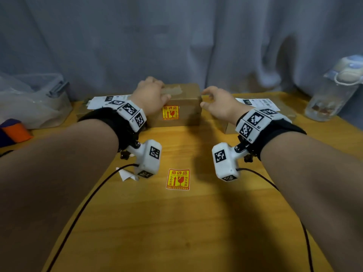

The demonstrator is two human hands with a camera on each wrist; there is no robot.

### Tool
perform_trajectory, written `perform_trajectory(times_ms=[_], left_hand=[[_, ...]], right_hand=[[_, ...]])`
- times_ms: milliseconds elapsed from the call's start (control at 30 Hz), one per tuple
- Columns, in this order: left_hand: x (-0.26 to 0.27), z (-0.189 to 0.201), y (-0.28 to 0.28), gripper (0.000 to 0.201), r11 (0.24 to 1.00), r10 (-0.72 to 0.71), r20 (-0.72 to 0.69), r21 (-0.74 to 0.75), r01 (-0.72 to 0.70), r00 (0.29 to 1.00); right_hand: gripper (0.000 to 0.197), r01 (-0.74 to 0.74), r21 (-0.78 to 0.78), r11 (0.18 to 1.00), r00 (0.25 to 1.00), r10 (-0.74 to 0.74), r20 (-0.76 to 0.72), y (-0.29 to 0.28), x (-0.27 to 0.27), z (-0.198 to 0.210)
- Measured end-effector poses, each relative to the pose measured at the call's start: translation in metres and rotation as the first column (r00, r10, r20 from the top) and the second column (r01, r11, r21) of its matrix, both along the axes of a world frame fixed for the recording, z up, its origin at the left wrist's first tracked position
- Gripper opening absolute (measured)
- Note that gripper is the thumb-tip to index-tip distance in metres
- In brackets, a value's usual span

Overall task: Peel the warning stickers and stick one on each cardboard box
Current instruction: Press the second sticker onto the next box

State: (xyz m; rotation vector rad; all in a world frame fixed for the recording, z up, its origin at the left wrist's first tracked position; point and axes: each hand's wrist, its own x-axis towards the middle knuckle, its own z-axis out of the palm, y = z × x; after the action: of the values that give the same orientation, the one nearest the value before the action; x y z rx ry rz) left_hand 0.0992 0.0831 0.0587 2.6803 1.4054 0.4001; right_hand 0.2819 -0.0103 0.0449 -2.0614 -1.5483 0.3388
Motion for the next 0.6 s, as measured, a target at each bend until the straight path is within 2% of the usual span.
perform_trajectory(times_ms=[67,200,333,433,533,600], left_hand=[[-0.004,0.004,-0.019,0.045,0.999,-0.045,0.014,-0.030,0.045,0.999],[-0.012,-0.004,-0.054,0.037,0.977,-0.200,-0.055,-0.086,0.195,0.978],[-0.023,-0.024,-0.077,0.033,0.965,-0.238,-0.049,-0.125,0.231,0.970],[-0.036,-0.041,-0.091,0.029,0.967,-0.223,0.013,-0.125,0.223,0.975],[-0.048,-0.055,-0.099,0.028,0.977,-0.178,0.036,-0.115,0.181,0.983],[-0.054,-0.062,-0.101,0.027,0.979,-0.158,0.044,-0.122,0.162,0.986]], right_hand=[[0.038,-0.016,-0.052,0.998,1.000,0.016,-0.006,-0.014,-0.009,-0.001],[0.037,-0.061,-0.187,0.980,0.996,0.072,0.052,-0.044,-0.034,-0.013],[0.037,-0.085,-0.353,0.932,0.988,0.125,0.092,-0.066,-0.057,-0.035],[0.029,-0.088,-0.384,0.919,0.988,0.130,0.085,-0.083,-0.073,-0.045],[0.045,-0.051,-0.399,0.915,0.995,0.081,0.058,-0.087,-0.087,-0.047],[0.062,-0.055,-0.482,0.875,0.992,0.103,0.075,-0.084,-0.094,-0.048]])
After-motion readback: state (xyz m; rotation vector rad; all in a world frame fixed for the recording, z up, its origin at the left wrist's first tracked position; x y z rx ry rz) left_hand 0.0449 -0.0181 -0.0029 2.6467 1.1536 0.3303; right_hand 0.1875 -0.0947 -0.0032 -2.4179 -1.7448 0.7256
